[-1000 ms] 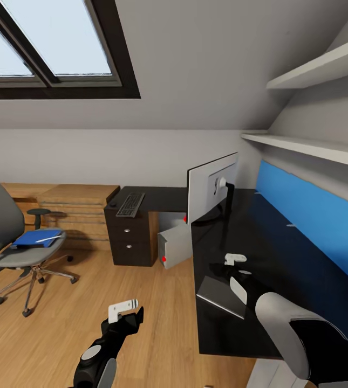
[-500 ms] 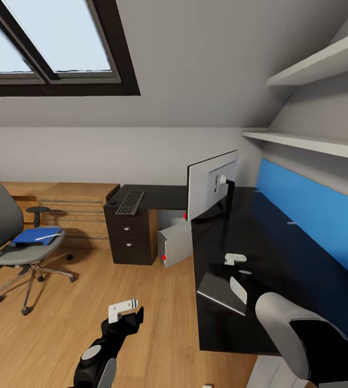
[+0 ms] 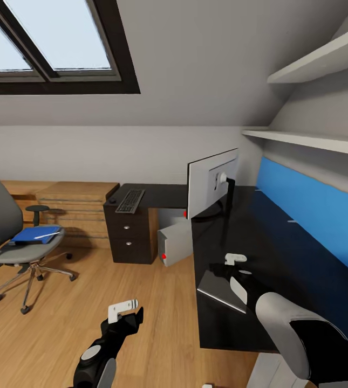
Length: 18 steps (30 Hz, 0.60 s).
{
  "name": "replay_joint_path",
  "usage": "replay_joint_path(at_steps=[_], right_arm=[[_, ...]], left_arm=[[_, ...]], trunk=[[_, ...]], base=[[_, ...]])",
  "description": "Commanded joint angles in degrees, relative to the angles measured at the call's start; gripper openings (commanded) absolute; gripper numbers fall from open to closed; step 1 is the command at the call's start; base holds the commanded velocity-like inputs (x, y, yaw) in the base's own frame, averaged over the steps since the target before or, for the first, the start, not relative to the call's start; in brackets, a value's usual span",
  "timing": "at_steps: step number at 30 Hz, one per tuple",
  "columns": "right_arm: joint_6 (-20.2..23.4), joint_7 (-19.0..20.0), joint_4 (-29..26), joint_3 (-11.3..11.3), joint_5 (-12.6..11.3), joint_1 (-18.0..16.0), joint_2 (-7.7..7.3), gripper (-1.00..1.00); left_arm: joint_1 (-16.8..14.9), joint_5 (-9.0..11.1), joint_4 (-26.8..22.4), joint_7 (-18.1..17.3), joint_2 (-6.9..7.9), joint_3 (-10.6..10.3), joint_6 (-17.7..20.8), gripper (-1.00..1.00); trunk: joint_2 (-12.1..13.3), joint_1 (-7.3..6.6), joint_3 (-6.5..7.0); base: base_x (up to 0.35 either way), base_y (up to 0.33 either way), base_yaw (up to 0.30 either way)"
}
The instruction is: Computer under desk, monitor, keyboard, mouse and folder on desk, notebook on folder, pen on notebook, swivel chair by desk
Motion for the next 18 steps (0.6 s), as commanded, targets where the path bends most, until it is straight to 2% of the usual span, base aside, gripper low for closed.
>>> replay_joint_path(at_steps=[1, 6, 13, 18], right_arm=[[0.2, 0.1, -0.1, 0.1, -0.6, 0.0, -0.01, 1.0], [0.2, 0.1, -0.1, 0.1, -0.6, 0.0, -0.02, 1.0], [0.2, 0.1, -0.1, 0.1, -0.6, 0.0, -0.02, 1.0], [0.3, 0.1, -0.1, 0.1, -0.6, 0.0, 0.01, 1.0]], left_arm=[[0.0, 0.6, -0.1, 0.5, 0.09, -0.1, 0.2, 1.0], [0.0, 0.7, 0.2, 0.5, 0.27, -0.1, 0.2, 1.0], [0.0, 0.6, 0.2, 0.5, 0.31, -0.1, 0.2, 1.0], [0.0, 0.7, 0.2, 0.5, 0.31, -0.1, 0.2, 1.0]], trunk=[[0.0, 0.0, -0.06], [0.0, 0.0, -0.06], [0.0, 0.0, -0.06], [0.0, 0.0, -0.06]], base=[[0.0, 0.0, 0.0], [0.027, 0.0, 0.0], [0.194, 0.0, 0.0], [0.063, 0.0, 0.0]])
